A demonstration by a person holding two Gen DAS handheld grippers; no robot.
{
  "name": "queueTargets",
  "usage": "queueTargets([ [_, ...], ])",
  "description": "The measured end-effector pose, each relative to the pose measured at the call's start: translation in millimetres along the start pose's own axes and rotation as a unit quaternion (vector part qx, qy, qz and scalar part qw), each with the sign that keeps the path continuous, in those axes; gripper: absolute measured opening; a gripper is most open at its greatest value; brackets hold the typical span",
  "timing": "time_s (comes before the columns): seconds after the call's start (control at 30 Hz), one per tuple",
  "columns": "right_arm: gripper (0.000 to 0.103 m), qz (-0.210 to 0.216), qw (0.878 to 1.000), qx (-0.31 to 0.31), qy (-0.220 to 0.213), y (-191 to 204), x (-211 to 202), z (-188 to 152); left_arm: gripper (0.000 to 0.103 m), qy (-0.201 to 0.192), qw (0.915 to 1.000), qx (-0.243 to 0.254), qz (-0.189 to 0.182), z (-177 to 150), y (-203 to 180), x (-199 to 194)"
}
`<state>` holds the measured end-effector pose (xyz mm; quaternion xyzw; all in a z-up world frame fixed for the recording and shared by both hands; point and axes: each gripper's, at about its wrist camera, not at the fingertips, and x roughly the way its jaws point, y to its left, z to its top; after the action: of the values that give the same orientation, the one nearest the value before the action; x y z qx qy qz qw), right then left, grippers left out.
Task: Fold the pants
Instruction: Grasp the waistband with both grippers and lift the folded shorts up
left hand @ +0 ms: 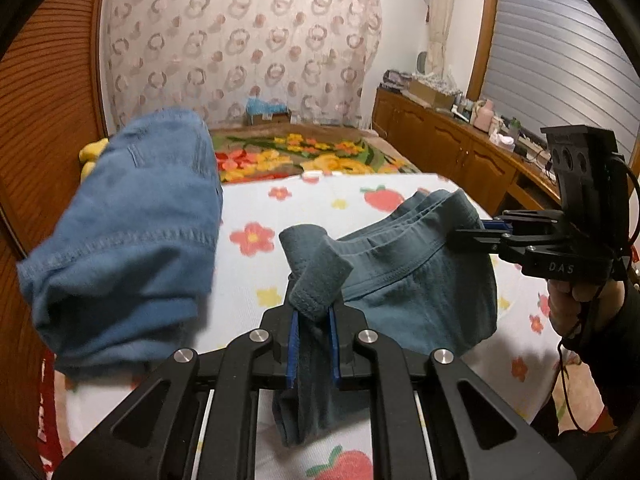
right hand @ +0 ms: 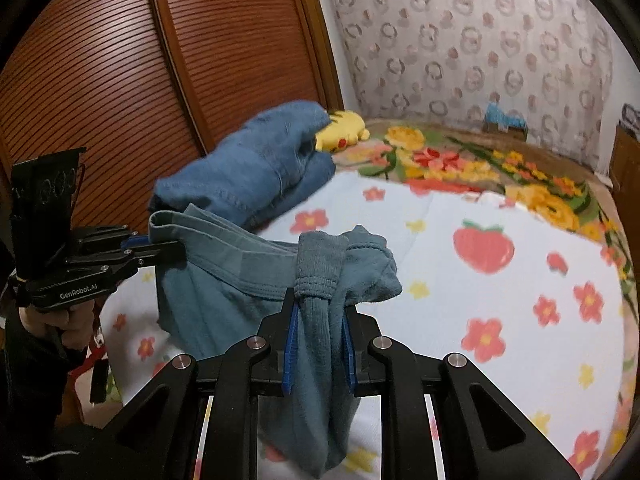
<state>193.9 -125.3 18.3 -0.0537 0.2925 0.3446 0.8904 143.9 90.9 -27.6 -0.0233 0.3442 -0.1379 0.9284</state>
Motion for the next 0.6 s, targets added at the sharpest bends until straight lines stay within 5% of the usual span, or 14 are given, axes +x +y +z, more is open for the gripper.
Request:
queueTargets([
  [0.6,0.019,-0.002,0.993,-0.105,-0.05,31,-4,81,0.013,-0.073,0.9951,-0.012,0.065,62,39,-37],
])
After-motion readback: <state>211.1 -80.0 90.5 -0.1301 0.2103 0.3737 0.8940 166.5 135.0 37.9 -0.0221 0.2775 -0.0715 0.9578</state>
